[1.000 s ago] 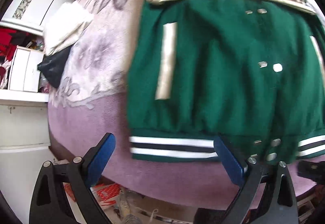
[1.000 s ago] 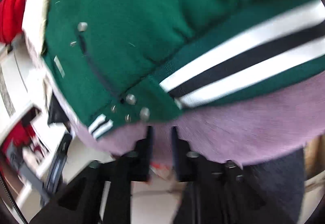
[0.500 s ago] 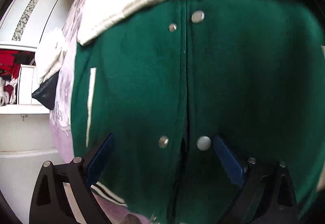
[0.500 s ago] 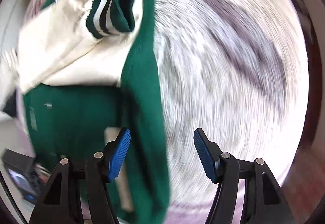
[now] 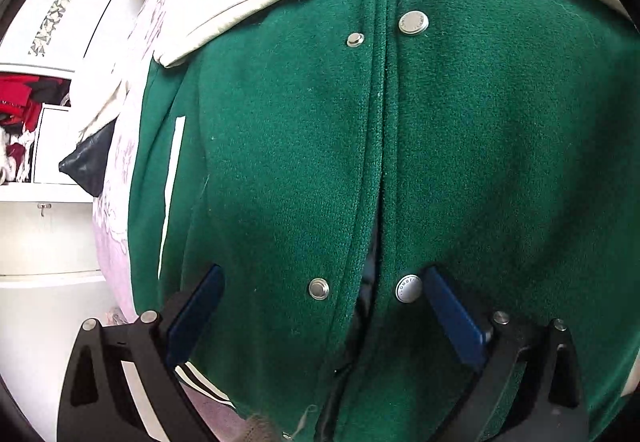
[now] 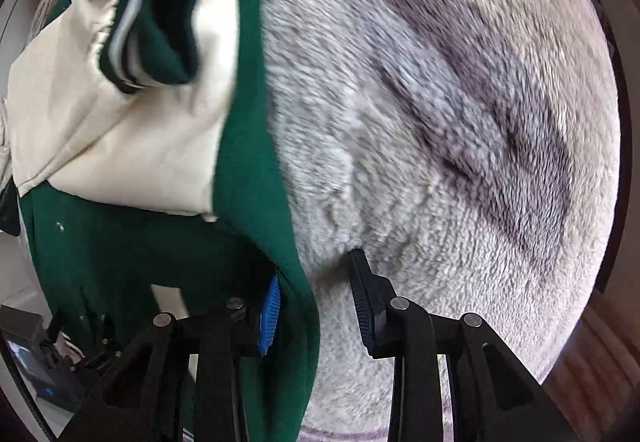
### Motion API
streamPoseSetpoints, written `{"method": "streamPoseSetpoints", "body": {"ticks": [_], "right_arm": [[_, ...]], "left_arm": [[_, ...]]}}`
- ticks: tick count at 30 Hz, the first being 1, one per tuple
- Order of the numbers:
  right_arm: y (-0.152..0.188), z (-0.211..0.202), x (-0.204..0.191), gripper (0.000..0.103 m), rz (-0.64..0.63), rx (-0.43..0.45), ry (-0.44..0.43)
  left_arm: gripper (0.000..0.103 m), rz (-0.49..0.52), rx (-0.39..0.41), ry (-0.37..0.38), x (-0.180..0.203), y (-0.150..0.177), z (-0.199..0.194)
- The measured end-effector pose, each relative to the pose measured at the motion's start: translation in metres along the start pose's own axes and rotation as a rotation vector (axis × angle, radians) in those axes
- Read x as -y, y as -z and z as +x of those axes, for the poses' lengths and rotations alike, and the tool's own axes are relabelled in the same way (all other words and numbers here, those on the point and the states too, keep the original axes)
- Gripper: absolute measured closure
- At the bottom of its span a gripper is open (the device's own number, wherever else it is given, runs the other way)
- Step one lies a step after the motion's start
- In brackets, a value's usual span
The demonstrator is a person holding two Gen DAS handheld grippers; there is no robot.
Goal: Fold large clothes
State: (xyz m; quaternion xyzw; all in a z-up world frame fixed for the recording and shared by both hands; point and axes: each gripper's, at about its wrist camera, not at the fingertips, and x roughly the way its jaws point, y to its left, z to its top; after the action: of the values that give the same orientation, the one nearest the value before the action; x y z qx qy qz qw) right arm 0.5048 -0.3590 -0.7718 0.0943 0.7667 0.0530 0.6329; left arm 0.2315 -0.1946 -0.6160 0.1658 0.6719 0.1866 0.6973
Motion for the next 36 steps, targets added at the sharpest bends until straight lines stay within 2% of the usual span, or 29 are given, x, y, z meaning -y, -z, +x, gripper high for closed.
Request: {"method": "streamPoseSetpoints", "body": {"ticks": [1, 3, 4, 6, 7, 8, 11, 15, 18, 19, 21, 22, 25, 27, 28, 29, 31, 33, 35, 36], "right_arm": [[0.0, -0.002, 0.006, 0.07, 0.007, 0.002, -0.02], [-0.002, -0.013, 0.005, 0.07, -0.02, -0.028, 0.007], [-0.002, -0.021, 0.006, 0.066, -0.027, -0.041, 0.016], [0.006, -0.037, 0.003, 0.05, -0.041, -0.051, 0.049], [0.014, -0.047, 0.005, 0.038, -0.051, -0.045, 0.069], [0.025, -0.059, 0.014, 0.033, -0.059, -0.034, 0.086], [0.068, -0.087, 0.05, 0.032, -0.057, -0.028, 0.143], [0.128, -0.108, 0.112, 0.031, 0.035, -0.074, 0.179], [0.164, -0.125, 0.164, 0.031, 0.138, -0.086, 0.201], [0.172, -0.13, 0.18, 0.031, 0.176, -0.086, 0.208], [0.184, -0.138, 0.211, 0.031, 0.241, -0.084, 0.215], [0.188, -0.142, 0.226, 0.031, 0.263, -0.081, 0.224], [0.184, -0.144, 0.247, 0.031, 0.283, -0.066, 0.246], [0.174, -0.136, 0.226, 0.031, 0.285, -0.05, 0.241], [0.152, -0.135, 0.209, 0.031, 0.278, -0.041, 0.236], [0.145, -0.136, 0.202, 0.031, 0.269, -0.03, 0.227], [0.117, -0.12, 0.165, 0.031, 0.255, -0.013, 0.176], [0.091, -0.117, 0.144, 0.03, 0.235, 0.018, 0.024], [0.058, -0.107, 0.129, 0.016, 0.171, 0.022, -0.164], [0.04, -0.102, 0.119, 0.014, 0.137, 0.017, -0.25]], "left_arm": [[0.0, -0.002, -0.001, -0.002, -0.001, 0.0, 0.0], [0.0, -0.006, -0.005, -0.008, -0.004, 0.0, -0.003], [0.0, 0.0, -0.004, -0.019, -0.004, 0.001, -0.007], [0.0, 0.007, 0.015, -0.031, -0.009, 0.007, -0.024], [0.0, 0.006, 0.031, -0.033, -0.01, 0.012, -0.036], [0.0, 0.008, 0.05, -0.035, -0.012, 0.019, -0.051], [0.0, 0.032, 0.077, -0.015, -0.006, 0.045, -0.094], [0.0, 0.131, 0.089, 0.049, 0.048, 0.086, -0.146], [0.0, 0.278, 0.152, 0.037, 0.113, 0.116, -0.171], [0.0, 0.325, 0.188, 0.009, 0.133, 0.123, -0.174], [0.0, 0.465, 0.273, -0.107, 0.183, 0.14, -0.173], [0.0, 0.498, 0.283, -0.131, 0.201, 0.147, -0.165], [0.0, 0.52, 0.167, -0.12, 0.227, 0.147, -0.132], [0.0, 0.484, 0.121, -0.126, 0.225, 0.138, -0.113], [0.0, 0.437, 0.108, -0.116, 0.216, 0.129, -0.109], [0.0, 0.4, 0.105, -0.124, 0.207, 0.122, -0.108], [0.0, 0.328, 0.132, -0.149, 0.181, 0.103, -0.111], [0.001, 0.29, 0.151, -0.155, 0.161, 0.09, -0.111], [0.003, 0.278, 0.179, -0.169, 0.146, 0.085, -0.112], [0.009, 0.275, 0.194, -0.168, 0.138, 0.084, -0.113]]}}
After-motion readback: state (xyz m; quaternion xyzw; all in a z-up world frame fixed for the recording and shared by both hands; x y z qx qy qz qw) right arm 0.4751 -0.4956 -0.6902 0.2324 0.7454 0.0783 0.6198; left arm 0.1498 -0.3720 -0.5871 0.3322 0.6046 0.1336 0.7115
